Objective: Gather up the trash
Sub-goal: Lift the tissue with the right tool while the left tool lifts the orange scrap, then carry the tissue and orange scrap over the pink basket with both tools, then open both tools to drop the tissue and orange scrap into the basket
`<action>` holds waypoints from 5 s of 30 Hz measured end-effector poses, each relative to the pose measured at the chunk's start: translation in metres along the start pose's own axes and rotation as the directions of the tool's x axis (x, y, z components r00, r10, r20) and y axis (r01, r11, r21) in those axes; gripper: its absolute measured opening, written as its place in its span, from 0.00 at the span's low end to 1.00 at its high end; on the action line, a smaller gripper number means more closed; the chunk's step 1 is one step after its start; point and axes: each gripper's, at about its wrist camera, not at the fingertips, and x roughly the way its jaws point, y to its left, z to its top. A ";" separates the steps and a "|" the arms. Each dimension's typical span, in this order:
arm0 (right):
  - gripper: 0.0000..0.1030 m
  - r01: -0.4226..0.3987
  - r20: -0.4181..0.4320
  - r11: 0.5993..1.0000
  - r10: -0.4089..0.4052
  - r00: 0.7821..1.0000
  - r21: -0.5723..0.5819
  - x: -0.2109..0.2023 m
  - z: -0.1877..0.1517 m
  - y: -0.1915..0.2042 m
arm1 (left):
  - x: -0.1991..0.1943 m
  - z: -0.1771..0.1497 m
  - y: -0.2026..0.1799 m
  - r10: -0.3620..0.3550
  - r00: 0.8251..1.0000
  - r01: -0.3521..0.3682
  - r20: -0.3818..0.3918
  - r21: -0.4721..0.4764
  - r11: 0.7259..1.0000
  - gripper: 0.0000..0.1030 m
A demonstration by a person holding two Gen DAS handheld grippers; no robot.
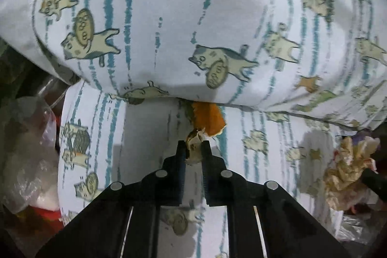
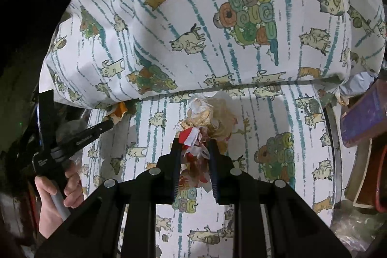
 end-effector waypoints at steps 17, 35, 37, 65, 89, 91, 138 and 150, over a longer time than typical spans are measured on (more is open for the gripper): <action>0.20 -0.094 0.032 0.995 0.093 0.995 0.044 -0.039 -0.007 -0.001 | -0.122 -0.043 -0.032 0.030 0.986 -0.028 0.164 -0.016 0.999 0.11; 0.20 -0.287 0.121 0.947 0.305 0.945 -0.145 -0.105 -0.034 0.037 | -0.252 -0.128 -0.050 0.166 0.908 -0.175 0.385 -0.011 0.984 0.11; 0.20 -0.296 0.113 0.940 0.317 0.941 -0.170 -0.112 -0.041 0.045 | -0.262 -0.136 -0.048 0.177 0.900 -0.190 0.398 -0.005 0.982 0.11; 0.21 -0.033 0.326 0.940 0.150 0.933 -0.341 -0.247 -0.187 0.133 | -0.377 -0.266 -0.060 0.121 0.861 -0.159 0.493 0.037 0.987 0.11; 0.20 0.051 0.179 0.927 0.017 0.984 -0.372 -0.139 -0.251 0.120 | -0.229 -0.323 -0.022 0.107 0.991 -0.103 0.083 -0.052 0.993 0.11; 0.20 0.058 0.158 0.924 0.002 0.987 -0.379 -0.127 -0.253 0.119 | -0.215 -0.327 -0.018 0.100 0.994 -0.097 0.035 -0.066 0.993 0.11; 0.62 -0.113 -0.020 0.976 0.111 0.994 -0.188 -0.100 -0.238 0.078 | -0.245 -0.310 -0.013 0.264 0.931 -0.246 0.253 -0.100 0.964 0.82; 0.88 0.003 0.329 0.964 0.088 0.940 -0.266 -0.196 -0.221 0.094 | -0.321 -0.302 -0.021 0.282 0.863 -0.263 0.419 -0.104 0.959 0.86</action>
